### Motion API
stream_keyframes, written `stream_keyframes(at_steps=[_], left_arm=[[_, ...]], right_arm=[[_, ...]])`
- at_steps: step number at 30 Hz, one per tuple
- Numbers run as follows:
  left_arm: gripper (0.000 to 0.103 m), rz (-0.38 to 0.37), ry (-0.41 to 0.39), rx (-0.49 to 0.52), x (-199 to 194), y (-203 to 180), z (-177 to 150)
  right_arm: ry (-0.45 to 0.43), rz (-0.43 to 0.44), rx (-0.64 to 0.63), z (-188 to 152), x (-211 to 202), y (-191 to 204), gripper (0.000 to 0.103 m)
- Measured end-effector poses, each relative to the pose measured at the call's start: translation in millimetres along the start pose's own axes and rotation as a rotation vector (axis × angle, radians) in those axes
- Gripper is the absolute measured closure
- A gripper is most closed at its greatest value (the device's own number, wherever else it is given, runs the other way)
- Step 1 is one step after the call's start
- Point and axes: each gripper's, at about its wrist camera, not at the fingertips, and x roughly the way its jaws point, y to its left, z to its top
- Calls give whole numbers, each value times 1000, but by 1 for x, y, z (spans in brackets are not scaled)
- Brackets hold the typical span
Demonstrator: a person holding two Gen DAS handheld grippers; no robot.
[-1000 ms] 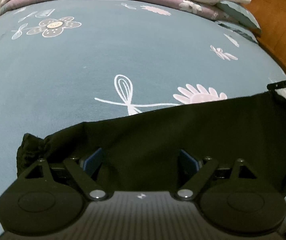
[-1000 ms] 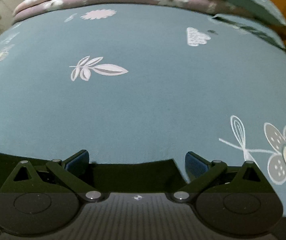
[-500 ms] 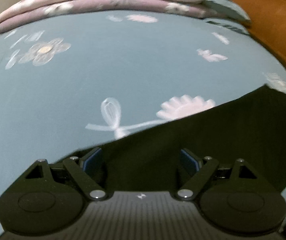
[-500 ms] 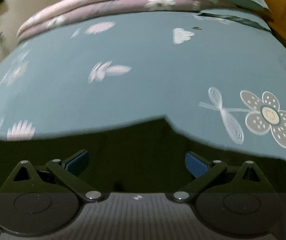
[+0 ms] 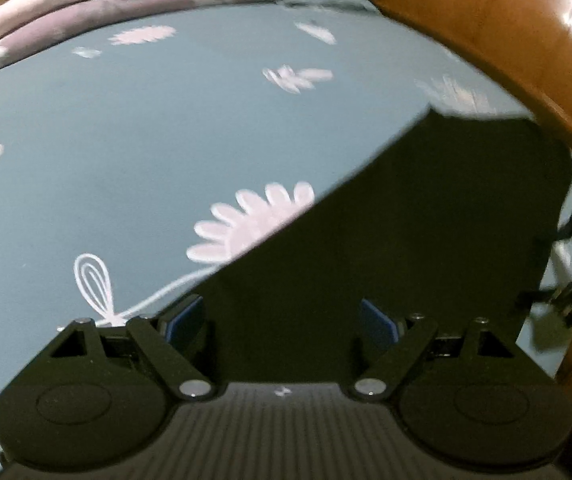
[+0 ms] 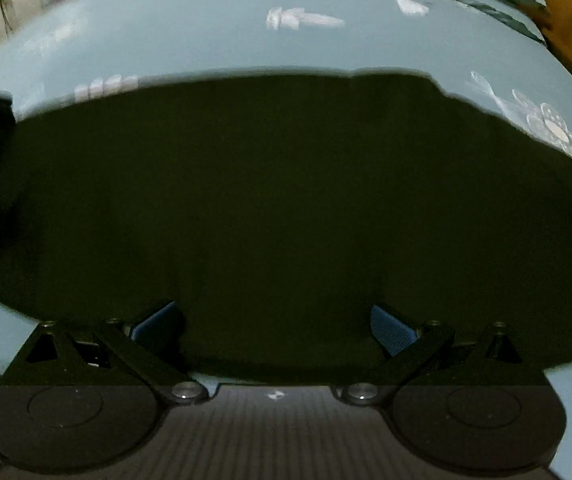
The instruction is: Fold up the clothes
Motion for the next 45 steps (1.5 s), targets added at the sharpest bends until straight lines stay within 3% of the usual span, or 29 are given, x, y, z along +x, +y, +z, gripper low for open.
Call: stream_keyframes(at_steps=[8,13,20,25,28,34,41,43,45], left_arm=[[18,-51,25,1,4,9,-6],[18,-66,103,-12,15,19,-18],[16,-83,119,-47,16,24,-4],[16,-49,63,-73,7,23,14],[17,-61,8,-119,3,24,29],[18,-159,-102,-175,12,5,83],[18,-252,-90,-52,55,-60,151],[22,-268,-96,-7,70,-80,169],[38,-303,-107,23,86,-95,186]], right_arm=[[51,-27,30,3,-8,16,0],[78,-40,34,6,-12,27,0],[-18,-154,182,24,-39,-10,0],[-81,-125,280,22,-56,-37,0],[-132,-91,299,30,-64,-57,0],[-184,28,309,46,-46,-99,0],[-188,122,335,49,-8,-139,0],[-192,139,344,43,0,-147,0],[-199,162,349,35,5,-154,0]])
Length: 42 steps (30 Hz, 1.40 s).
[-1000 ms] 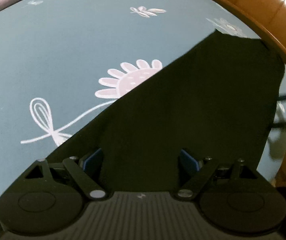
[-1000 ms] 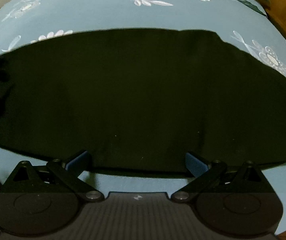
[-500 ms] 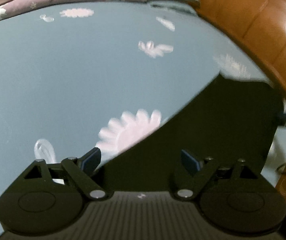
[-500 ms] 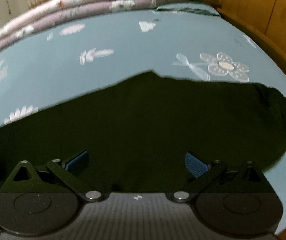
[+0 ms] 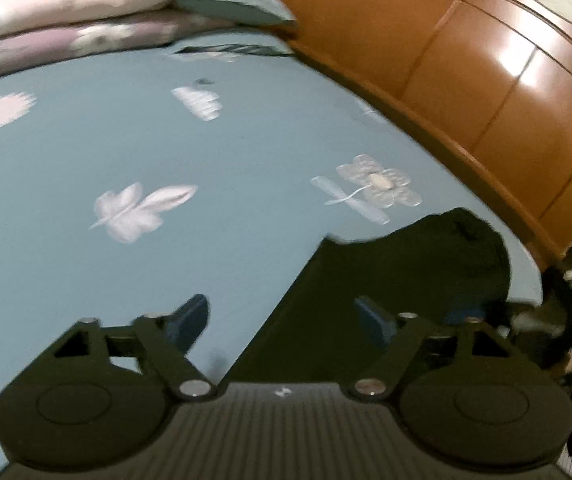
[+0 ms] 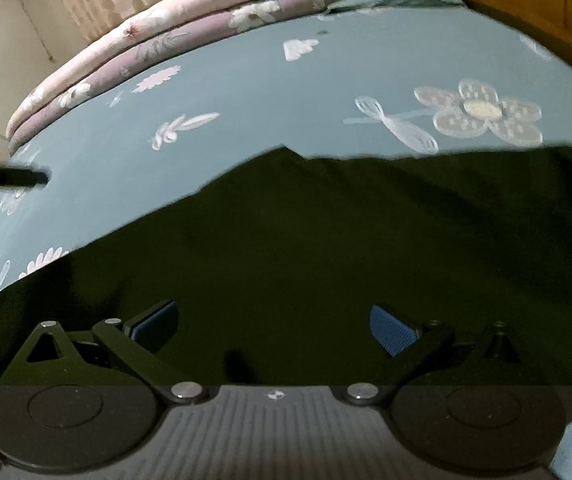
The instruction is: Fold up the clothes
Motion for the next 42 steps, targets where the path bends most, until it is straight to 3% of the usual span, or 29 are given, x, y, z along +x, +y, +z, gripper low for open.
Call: stream_keyframes(at_steps=[3,8,12,14,16,19,28,31,34,37,39,40,42], left_arm=[[67,-64,8,9,36,-4,20],[82,-106,26,8,93,-4,35],[82,-138,61,-14,130,-1,35],[84,-102,89,15,144,-4,31],[85,-112,93,24,146,-8,28],[85,-172,89,68,142,-21,23],[84,-221,74,145,130,-44,18],[83,-230,17,144,121,-47,24],[81,-249,-59,125,108,-48,34],[73,-290,-32,111,113,-47,37],[70,-268,30,107,127,-45,32],[70,-216,71,100,135,-43,28],[79,-123,144,83,150,-40,22]], right_arm=[[-5,35,11,-9,4,-14,0],[-23,68,32,-12,3,-21,0],[-31,63,24,-14,5,-19,0],[-34,57,18,-14,5,-18,0],[-36,50,19,-14,5,-18,0],[-47,51,33,-15,4,-18,0],[-54,48,29,-11,10,-20,0],[-56,44,19,-11,11,-20,0],[-61,42,20,-11,11,-19,0],[-66,39,22,-11,12,-19,0],[-68,35,22,-11,12,-19,0],[-68,31,21,-11,11,-18,0],[-68,19,32,-10,10,-16,0]])
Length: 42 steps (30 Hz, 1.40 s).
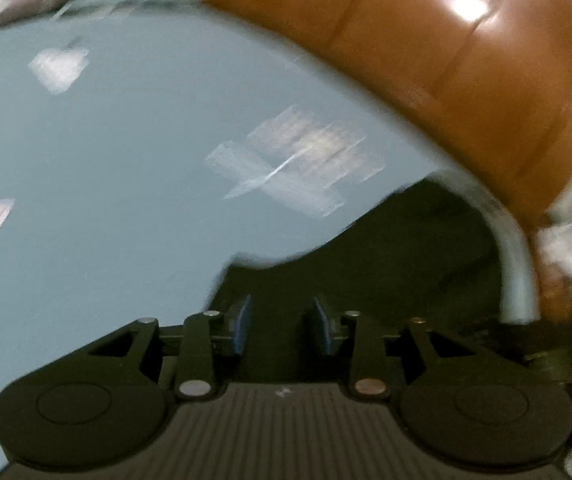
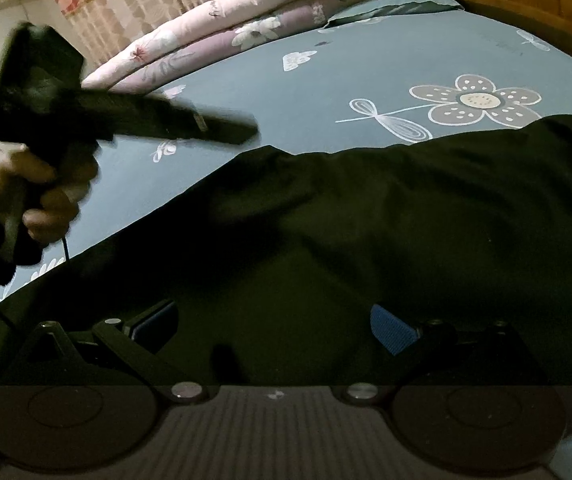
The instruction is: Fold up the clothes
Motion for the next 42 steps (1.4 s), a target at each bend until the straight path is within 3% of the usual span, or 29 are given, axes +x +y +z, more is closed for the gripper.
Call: stream_keyframes(at_steps=[3,5,10,14,16,20,23,27,32,36,39,42], left_arm=[[75,-29,-42,-21,-14,-3,4],[69,-15,-71,9,-25,-11,9],[68,23,-82,41,-44,-30,9],[68,100,-62,65,-54,-44,-2],[68,129,-59,50,-62,-45,-9],[67,189,-69,20,-82,-48,-17],[66,228,-89,20,-98,-52,-22],[62,225,-103,9,-108,-54,-28],[62,206,-89,18,-101,-62,-29],[62,184,-78,28,-93,-70,-27],[62,169,-69,30,-89,-75,-27],[61,172,-53,24,-84,-77,-28]], right_arm=[[-11,-31,52,9,-11,-4,0],[-87,-74,54,17,-30,-12,0],[-276,-148,122,48,-74,-56,0],[-356,-101,176,66,-82,-95,0],[-318,-78,225,75,-65,-115,0],[-231,-150,262,82,-29,-147,1],[-281,-165,276,78,-46,-140,0],[-404,-187,306,57,-93,-132,0],[-400,-206,480,27,-126,-177,0],[-379,-148,539,28,-134,-220,0],[-351,-30,601,41,-129,-255,0],[-258,99,676,56,-106,-290,0]])
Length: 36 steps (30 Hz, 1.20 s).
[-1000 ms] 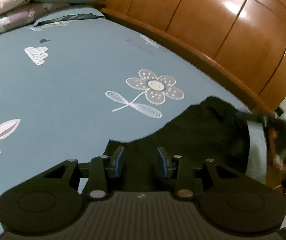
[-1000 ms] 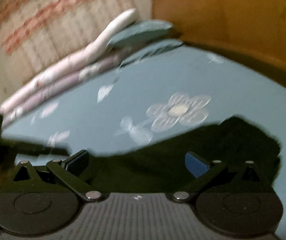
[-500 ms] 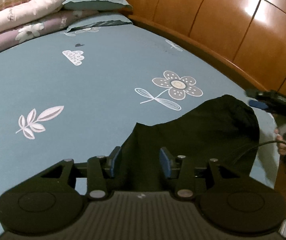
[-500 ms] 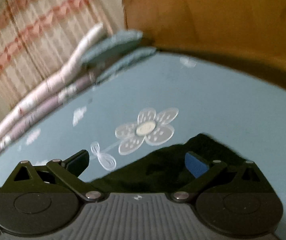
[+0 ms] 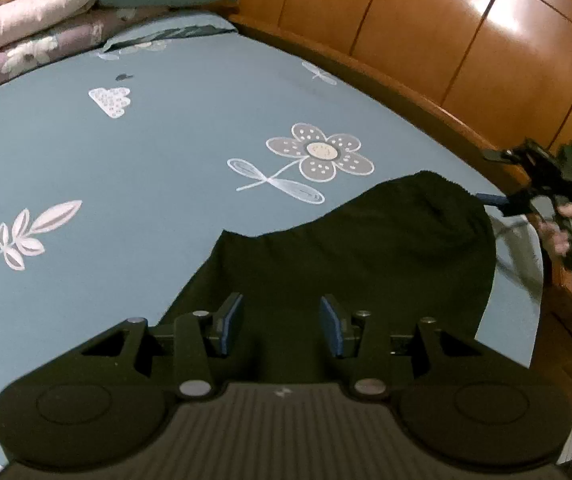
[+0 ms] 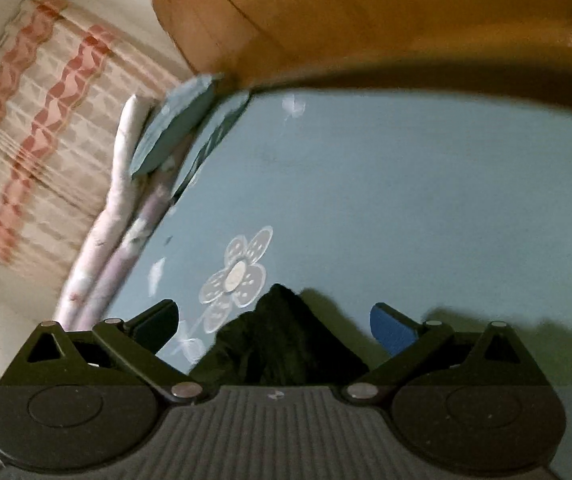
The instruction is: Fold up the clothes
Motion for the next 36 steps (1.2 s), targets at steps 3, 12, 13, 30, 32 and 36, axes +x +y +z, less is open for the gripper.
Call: stream_keyframes(at_steps=[3,12,13,30,32,36], left_arm=[[61,4,11,-8,3,0,-1],[60,17,26,-48,5,7,-4],[60,16,28,-52,6,7,-3],[59,-25,10,-82,4,14,-5],[57,-28,-4,-75,0,14,-5],[56,-27,-8,-98,-1,20,-7]], right_arm=[[127,17,35,16,28,-12,0],[357,87,33,33,87,-3,0],[359,91,29,35,92,-2,0],[273,-2,-93,7,85,22,34],[216,-75,-135,-2,73,32,54],[50,-99,-187,-14,37,50,66]])
